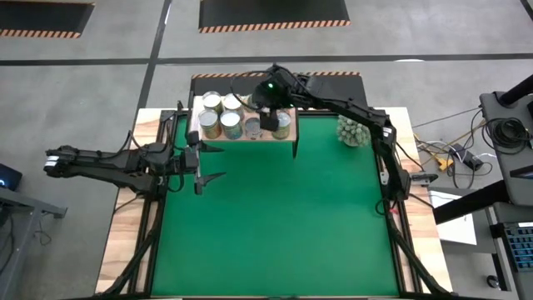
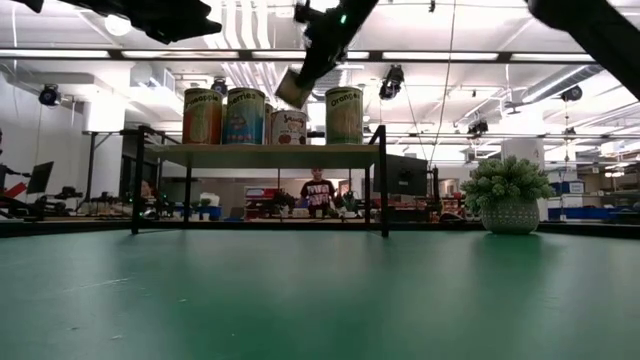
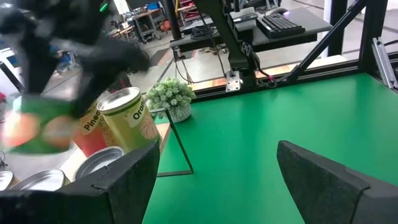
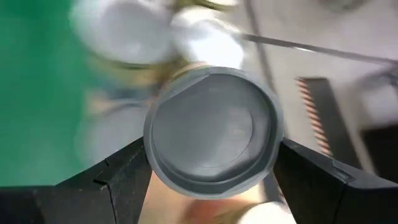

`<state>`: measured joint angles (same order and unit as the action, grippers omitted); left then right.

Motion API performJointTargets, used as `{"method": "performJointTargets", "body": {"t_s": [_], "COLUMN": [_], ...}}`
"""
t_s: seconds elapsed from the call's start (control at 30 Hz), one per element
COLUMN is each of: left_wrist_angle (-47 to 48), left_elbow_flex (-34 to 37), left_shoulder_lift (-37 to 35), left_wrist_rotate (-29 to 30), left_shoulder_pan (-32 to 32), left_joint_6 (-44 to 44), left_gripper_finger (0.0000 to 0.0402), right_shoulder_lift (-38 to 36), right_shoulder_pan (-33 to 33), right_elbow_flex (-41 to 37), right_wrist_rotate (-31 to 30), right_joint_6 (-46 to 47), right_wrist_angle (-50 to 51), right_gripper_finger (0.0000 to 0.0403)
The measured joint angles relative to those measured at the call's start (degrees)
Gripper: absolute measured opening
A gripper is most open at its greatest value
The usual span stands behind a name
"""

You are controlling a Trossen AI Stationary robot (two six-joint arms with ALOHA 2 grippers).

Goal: Pick and place cans onto a shelf
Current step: Put the canned sliced peaches on the shelf

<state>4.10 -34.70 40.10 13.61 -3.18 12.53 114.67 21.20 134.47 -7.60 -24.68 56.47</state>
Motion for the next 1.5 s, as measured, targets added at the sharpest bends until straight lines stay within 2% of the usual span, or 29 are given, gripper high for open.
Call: {"method": "performJointTargets", "body": {"t_s": [0.17,0.37,0.5,0.77,1.17,1.33,1.5], "left_wrist_angle": [-0.02,-0.46,-0.55,-0.57,-0.59,-0.5,-1.95], "left_elbow_flex": [0.0,0.0,0.0,0.0,0.0,0.0,0.0], "left_shoulder_lift": [0.0,0.0,0.08,0.11,0.11,0.16,3.21], "left_wrist_rotate": [-0.02,-0.02,-0.02,-0.02,-0.02,-0.02,-0.04], "left_shoulder_pan": [0.0,0.0,0.02,0.01,0.0,0.0,0.0], "left_joint_6": [0.0,0.0,0.0,-0.17,-0.2,-0.97,-3.35], "left_gripper_finger": [0.0306,0.0306,0.0306,0.0306,0.0306,0.0306,0.0305], "right_shoulder_lift": [-2.06,-0.16,2.5,4.84,5.4,5.4,5.4], "right_shoulder_pan": [-3.75,-7.91,-9.37,-8.62,-8.41,-8.42,-8.4], "right_elbow_flex": [0.04,-0.34,-0.57,-0.41,-0.42,-0.42,-0.42], "right_wrist_rotate": [9.89,11.05,10.04,3.13,2.8,-1.36,-1.55], "right_joint_6": [0.1,0.91,-0.01,0.43,-0.16,-0.31,-0.76], "right_wrist_angle": [9.12,13.1,13.5,13.11,9.48,9.21,9.18], "right_gripper_finger": [0.029,0.0288,0.0283,0.0289,0.0308,0.0309,0.0311]}}
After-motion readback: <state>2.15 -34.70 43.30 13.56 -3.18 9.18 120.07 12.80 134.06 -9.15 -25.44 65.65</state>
